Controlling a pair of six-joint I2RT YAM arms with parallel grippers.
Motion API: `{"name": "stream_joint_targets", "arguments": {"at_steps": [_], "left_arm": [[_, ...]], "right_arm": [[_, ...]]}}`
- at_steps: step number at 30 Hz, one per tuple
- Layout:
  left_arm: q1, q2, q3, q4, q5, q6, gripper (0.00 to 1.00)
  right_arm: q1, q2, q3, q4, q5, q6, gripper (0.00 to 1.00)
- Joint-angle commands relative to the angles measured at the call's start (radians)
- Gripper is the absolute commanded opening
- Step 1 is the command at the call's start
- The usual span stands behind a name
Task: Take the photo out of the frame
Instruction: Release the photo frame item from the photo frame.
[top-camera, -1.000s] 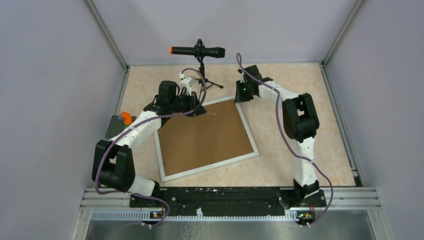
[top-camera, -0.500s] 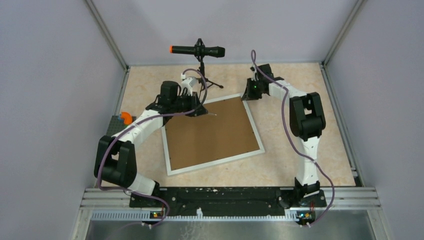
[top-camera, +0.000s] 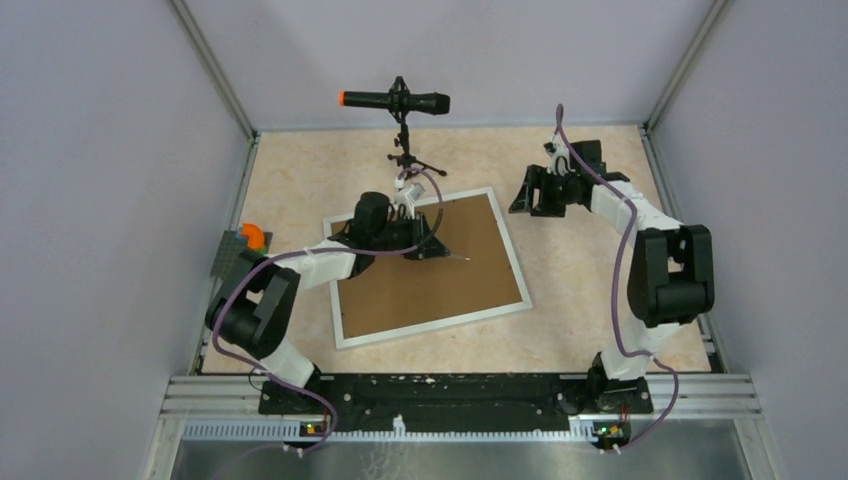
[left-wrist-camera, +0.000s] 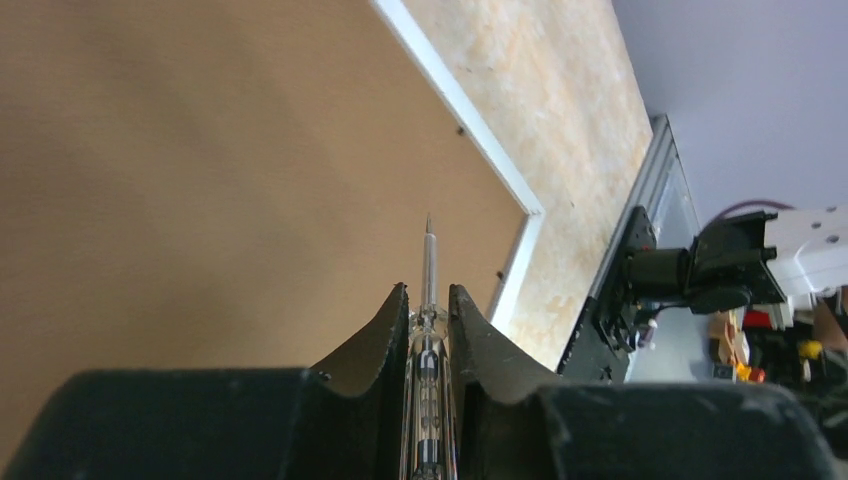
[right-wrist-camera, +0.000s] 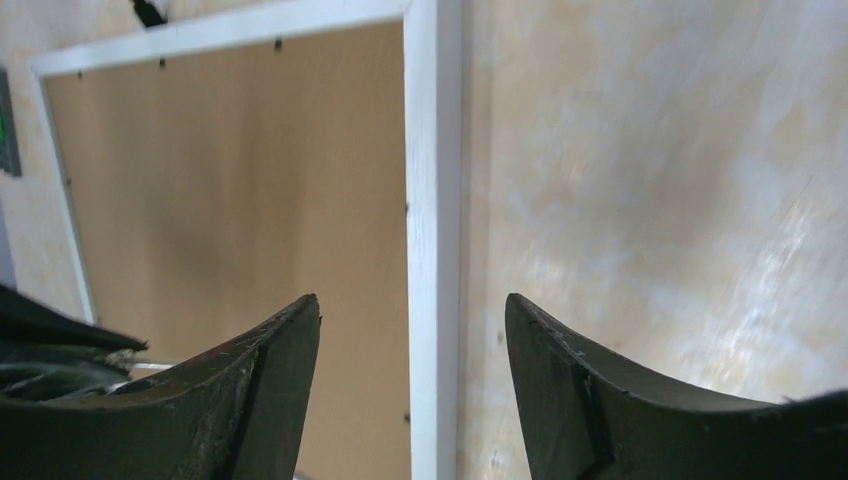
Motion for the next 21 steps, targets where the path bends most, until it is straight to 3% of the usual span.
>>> {"name": "stream_joint_targets", "arguments": {"at_steps": [1,8,12,21], "left_arm": [[-0.090,0.049,-0.012,0.239,-0.014,-0.119,0.00],[-0.176,0.156,-0.053,0.505,-0.050,-0.228,0.00],[-0.186,0.215,-0.086,0.634,-0.060,-0.271,0.00],[-0.188,0.328,-0.088,0.749,-0.069,-0.316,0.00]], "right_arm": [[-0.024,-0.112,-0.201,-0.068,-0.120,-0.076,0.67],[-0.043,-0.209,-0.419,0.012,-0.178,-0.107,0.64],[-0.046,-0.177,-0.431,0.037,-0.213,-0.107,0.57],[-0.047,-0.110,-0.451,0.077,-0.248,-0.098,0.40]]}}
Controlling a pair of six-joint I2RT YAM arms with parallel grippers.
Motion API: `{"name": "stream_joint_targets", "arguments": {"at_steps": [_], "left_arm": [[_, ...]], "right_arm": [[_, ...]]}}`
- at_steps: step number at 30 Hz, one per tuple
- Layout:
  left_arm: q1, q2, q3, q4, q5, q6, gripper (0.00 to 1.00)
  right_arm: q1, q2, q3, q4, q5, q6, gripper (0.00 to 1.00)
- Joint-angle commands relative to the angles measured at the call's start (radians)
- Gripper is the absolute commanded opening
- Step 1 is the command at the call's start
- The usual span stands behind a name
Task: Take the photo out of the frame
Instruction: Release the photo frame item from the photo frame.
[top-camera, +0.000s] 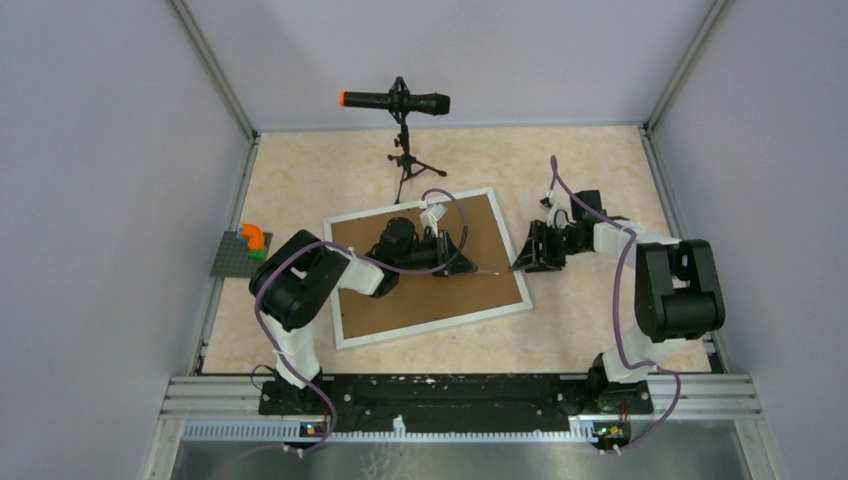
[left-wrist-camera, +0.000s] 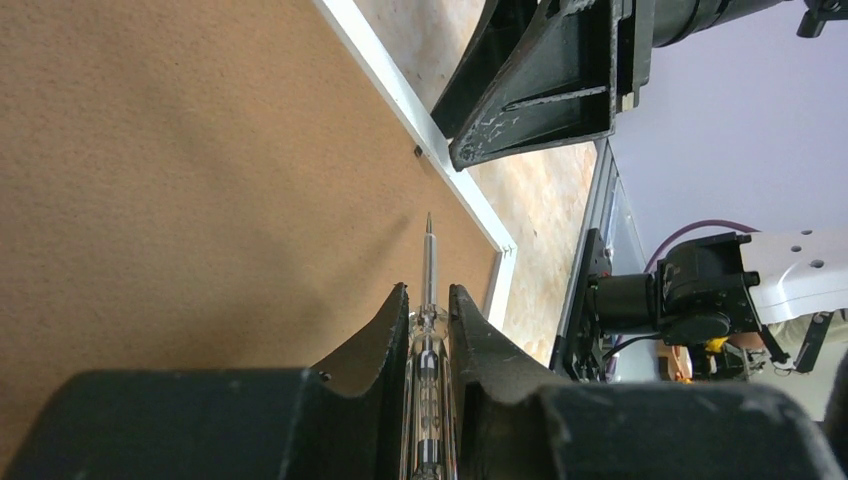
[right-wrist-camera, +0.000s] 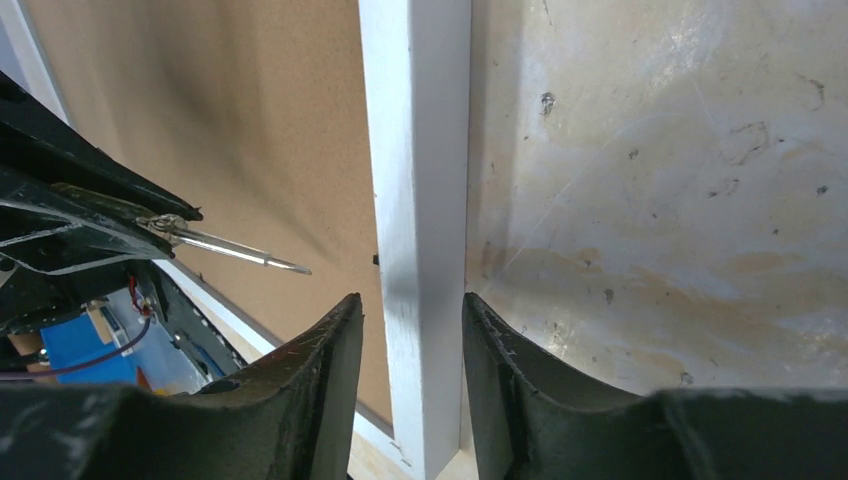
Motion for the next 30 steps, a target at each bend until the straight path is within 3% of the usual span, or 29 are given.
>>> {"name": "stream_joint_targets", "arguments": {"at_steps": [1,10,20,30], "left_arm": [[0.000,0.042,0.003,0.154,-0.014,-0.032,0.00],[-0.001,0.119,0.020,0.205,-0.026,-0.055,0.00],[-0.016,0.178,0.059,0.215,-0.043,-0.078,0.00],[-0.029,0.219,0.089,0.215,-0.051,-0.094,0.00]], "right_arm": [[-0.009,0.021,-0.021,0.043,-0.026,-0.020,0.39],[-0.008,0.045,-0.049,0.056,-0.012,-0.047,0.32],[-0.008,0.056,-0.060,0.059,-0.030,-0.047,0.16],[-0.008,0.067,-0.064,0.062,-0.040,-0.047,0.12]]}}
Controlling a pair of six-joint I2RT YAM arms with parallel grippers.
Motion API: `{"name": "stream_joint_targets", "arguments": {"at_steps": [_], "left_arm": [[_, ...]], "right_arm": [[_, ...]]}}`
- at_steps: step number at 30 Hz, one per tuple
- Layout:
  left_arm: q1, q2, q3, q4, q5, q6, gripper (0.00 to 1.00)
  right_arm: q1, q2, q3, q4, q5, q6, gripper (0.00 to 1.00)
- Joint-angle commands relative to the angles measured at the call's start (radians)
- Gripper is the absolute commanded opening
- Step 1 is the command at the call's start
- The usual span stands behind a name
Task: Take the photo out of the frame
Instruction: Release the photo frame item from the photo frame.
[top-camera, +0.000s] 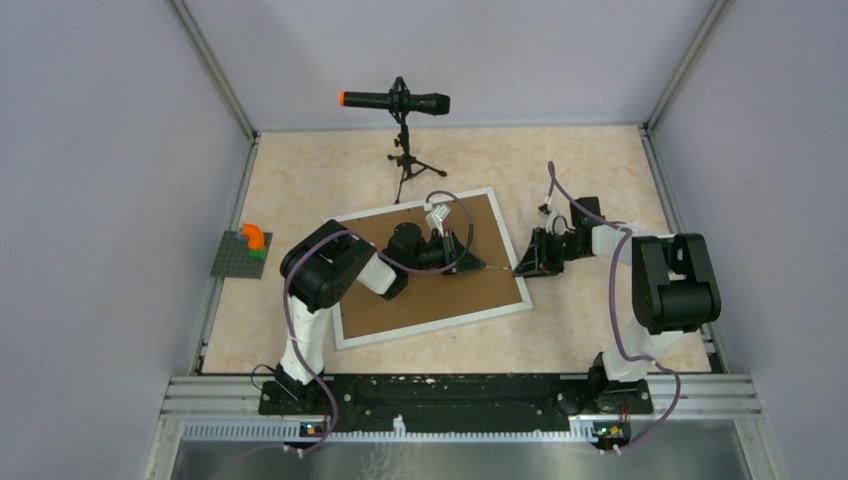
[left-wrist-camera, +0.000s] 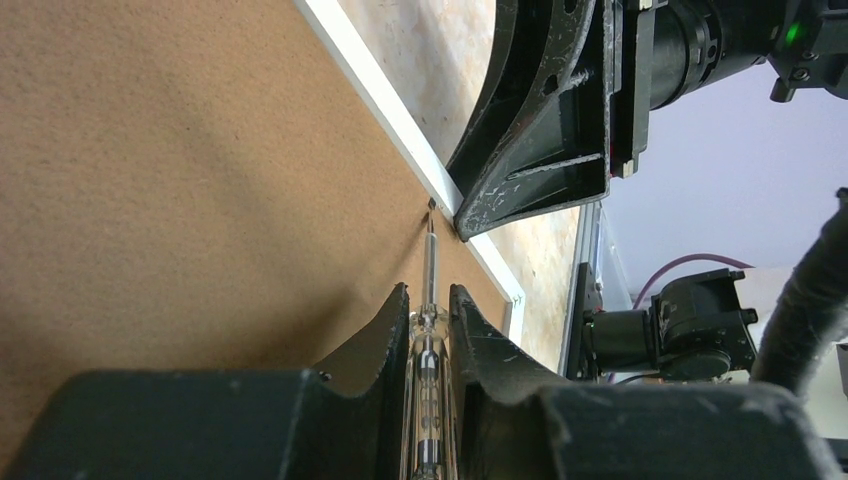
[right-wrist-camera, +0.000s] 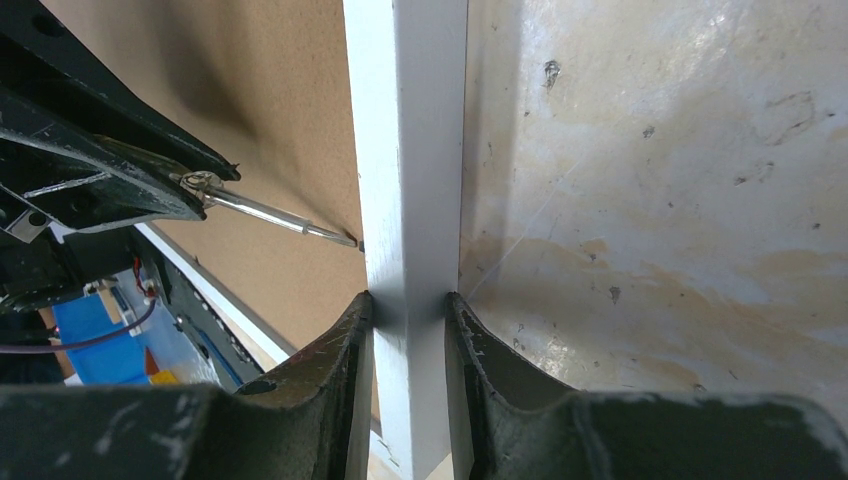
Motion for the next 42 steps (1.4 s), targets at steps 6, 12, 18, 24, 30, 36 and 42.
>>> {"name": "stream_joint_targets", "arguments": {"at_steps": [6,12,18,24,30,36,42], "left_arm": [[-0.024,0.052,0.043,-0.005,-0.020,0.000,0.00],[-0.046,0.060,0.063,-0.010,-0.021,-0.016,0.00],[-0.069,0.082,0.092,-0.021,-0.025,-0.049,0.00],[-0.088,0.075,0.116,-0.017,-0.028,-0.063,0.00],[-0.131,0.029,0.207,-0.149,-0.052,0.038,0.00],[-0.169,0.009,0.297,-0.316,-0.056,0.140,0.00],[-0.192,-0.023,0.421,-0.500,-0.063,0.271,0.00]], "right_arm": [[-0.001,0.037,-0.023,0.026,0.010,-0.022,0.09],[0.013,0.042,-0.024,0.032,0.013,-0.021,0.03],[0.045,0.051,-0.020,0.031,0.026,-0.022,0.00],[0.066,0.054,-0.014,0.030,0.046,-0.023,0.00],[0.081,0.061,-0.006,0.027,0.052,-0.021,0.00],[0.093,0.070,0.000,0.026,0.057,-0.019,0.00],[0.097,0.079,0.010,0.024,0.060,-0.015,0.00]]}}
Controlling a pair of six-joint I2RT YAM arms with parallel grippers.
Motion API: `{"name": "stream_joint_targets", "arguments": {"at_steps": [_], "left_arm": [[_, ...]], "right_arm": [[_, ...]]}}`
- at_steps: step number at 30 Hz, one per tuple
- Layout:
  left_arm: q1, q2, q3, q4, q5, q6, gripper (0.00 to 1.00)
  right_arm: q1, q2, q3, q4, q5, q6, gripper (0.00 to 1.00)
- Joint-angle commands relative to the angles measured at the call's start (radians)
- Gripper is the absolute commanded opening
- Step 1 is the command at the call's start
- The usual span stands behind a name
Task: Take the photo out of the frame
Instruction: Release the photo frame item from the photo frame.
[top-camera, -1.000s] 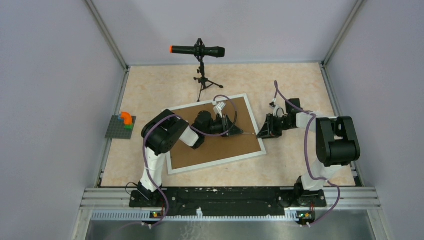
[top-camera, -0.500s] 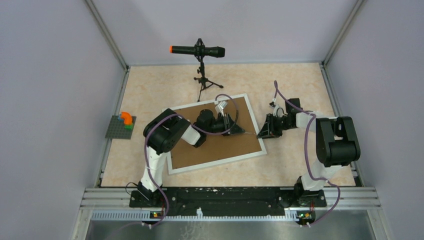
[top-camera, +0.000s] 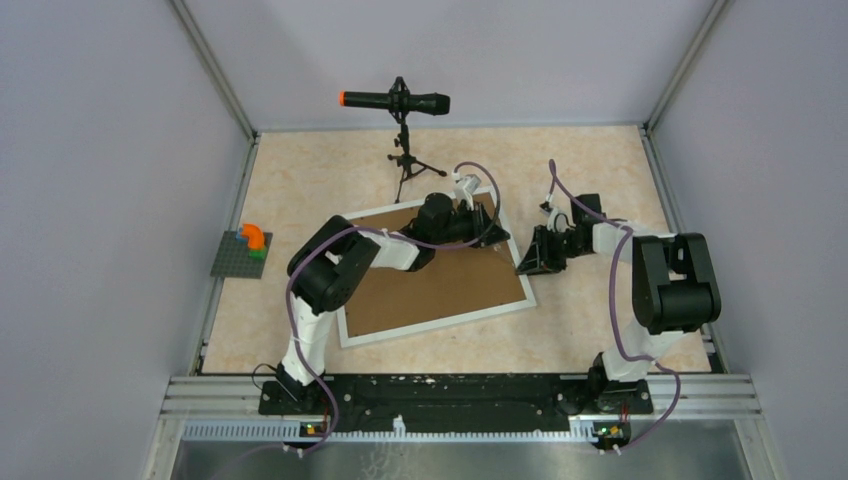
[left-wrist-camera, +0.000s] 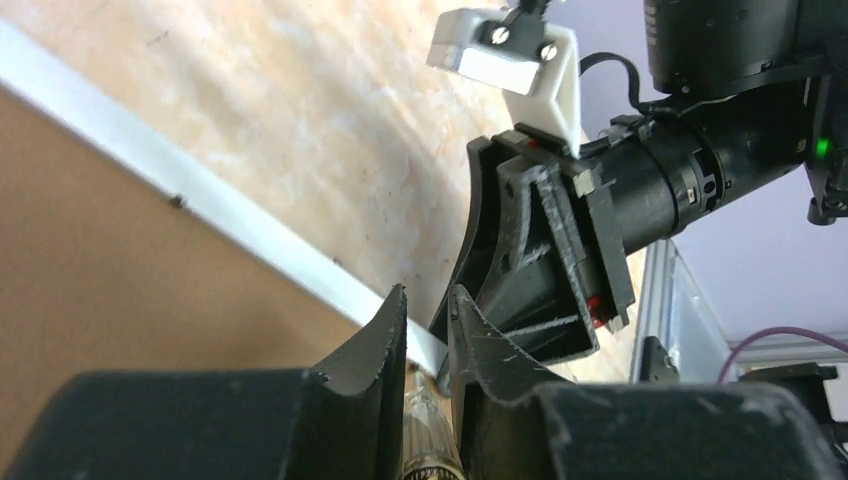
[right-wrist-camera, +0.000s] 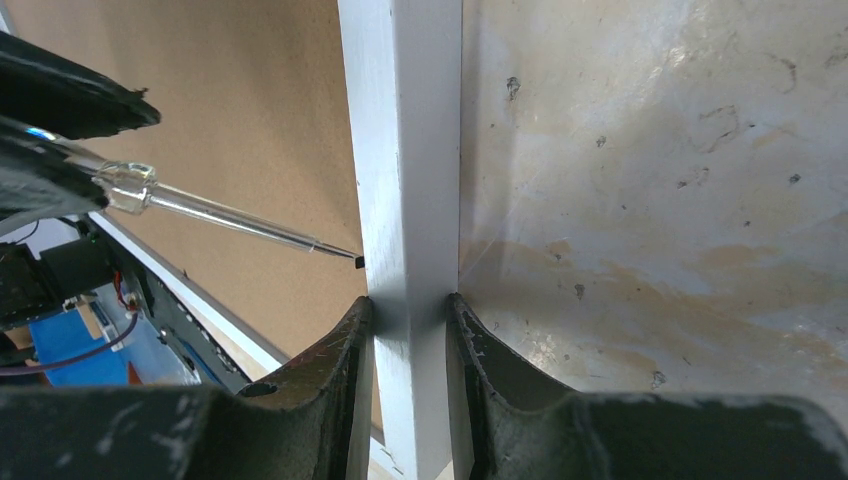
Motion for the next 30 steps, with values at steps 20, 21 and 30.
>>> {"name": "stream_joint_targets", "arguments": {"at_steps": [20,21,30], "left_arm": [[0.063,-0.344,0.074,-0.513,-0.030,0.276,0.00],[0.076,-0.364,0.064,-0.526,-0.026,0.288,0.00],[0.238,-0.514,-0.055,-0.612,0.067,0.321,0.00]], "right_arm": [[0.031,-0.066,0.116,-0.066,0.095,-0.099,0.48],[0.035,-0.074,0.120,-0.066,0.104,-0.098,0.52],[0.138,-0.060,0.157,-0.082,0.298,-0.063,0.52]]}}
